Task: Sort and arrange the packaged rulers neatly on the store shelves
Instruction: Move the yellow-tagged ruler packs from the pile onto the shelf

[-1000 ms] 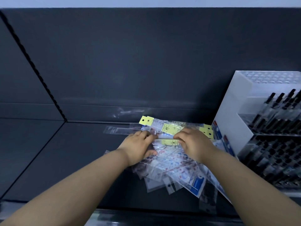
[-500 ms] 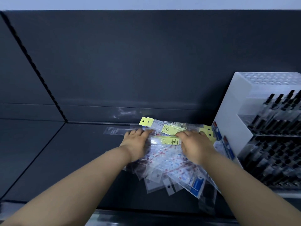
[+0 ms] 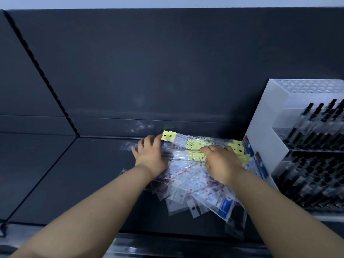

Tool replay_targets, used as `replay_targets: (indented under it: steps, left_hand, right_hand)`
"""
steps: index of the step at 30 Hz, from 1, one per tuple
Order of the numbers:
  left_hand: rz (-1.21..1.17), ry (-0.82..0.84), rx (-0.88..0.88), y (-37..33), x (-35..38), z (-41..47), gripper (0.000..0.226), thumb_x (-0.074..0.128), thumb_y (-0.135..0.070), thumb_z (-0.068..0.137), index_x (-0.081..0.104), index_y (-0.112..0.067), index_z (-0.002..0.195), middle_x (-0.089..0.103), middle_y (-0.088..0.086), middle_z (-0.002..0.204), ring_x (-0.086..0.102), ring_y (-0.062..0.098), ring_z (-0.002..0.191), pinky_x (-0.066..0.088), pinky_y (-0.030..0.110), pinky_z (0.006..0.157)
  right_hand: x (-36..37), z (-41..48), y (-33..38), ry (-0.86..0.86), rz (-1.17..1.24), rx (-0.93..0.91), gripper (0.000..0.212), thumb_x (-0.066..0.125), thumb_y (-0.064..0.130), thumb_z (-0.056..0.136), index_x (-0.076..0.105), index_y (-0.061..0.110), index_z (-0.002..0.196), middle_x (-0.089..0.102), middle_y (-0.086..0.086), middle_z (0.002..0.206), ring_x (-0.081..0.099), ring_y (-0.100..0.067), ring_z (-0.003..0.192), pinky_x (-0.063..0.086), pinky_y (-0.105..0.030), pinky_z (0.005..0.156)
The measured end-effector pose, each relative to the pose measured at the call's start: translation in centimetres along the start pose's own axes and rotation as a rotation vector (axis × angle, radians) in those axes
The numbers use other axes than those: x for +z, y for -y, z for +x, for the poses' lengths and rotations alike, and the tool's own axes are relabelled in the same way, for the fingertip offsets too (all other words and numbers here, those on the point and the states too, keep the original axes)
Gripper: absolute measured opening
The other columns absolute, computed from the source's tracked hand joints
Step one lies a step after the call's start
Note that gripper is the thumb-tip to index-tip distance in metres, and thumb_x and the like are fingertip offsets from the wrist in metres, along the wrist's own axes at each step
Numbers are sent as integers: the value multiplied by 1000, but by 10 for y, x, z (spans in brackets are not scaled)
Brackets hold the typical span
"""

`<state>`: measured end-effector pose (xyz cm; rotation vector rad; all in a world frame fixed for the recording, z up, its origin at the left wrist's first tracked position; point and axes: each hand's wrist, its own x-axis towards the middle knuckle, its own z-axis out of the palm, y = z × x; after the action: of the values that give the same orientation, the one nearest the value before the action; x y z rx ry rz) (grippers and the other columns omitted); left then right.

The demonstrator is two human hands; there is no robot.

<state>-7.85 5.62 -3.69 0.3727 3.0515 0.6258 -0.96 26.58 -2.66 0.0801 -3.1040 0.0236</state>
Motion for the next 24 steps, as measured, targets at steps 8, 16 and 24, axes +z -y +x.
replay_targets:
  steps: [8, 16, 24]
  left_hand:
    - [-124, 142, 81, -9, 2, -4, 78, 53, -5, 84, 16, -25, 150, 19, 1, 150, 42, 31, 124, 46, 37, 92]
    - [-40, 142, 131, -12, 7, -2, 65, 55, -14, 86, 29, -21, 145, 19, 9, 150, 12, 31, 142, 24, 40, 115]
    - [390, 83, 390, -25, 2, 1, 60, 52, -14, 87, 31, -26, 142, 43, 2, 140, 36, 23, 132, 11, 33, 116]
  right_hand:
    - [-1, 3, 2, -20, -71, 9, 36, 44, 22, 92, 46, 22, 127, 59, 3, 120, 52, -20, 109, 31, -40, 96]
    - [0, 8, 10, 4, -225, -24, 31, 47, 15, 87, 48, 23, 117, 61, 6, 103, 57, -20, 91, 24, -46, 100]
    - [-6, 17, 8, -59, -151, -62, 42, 53, 10, 86, 47, 29, 123, 63, 7, 105, 58, -19, 96, 31, -38, 90]
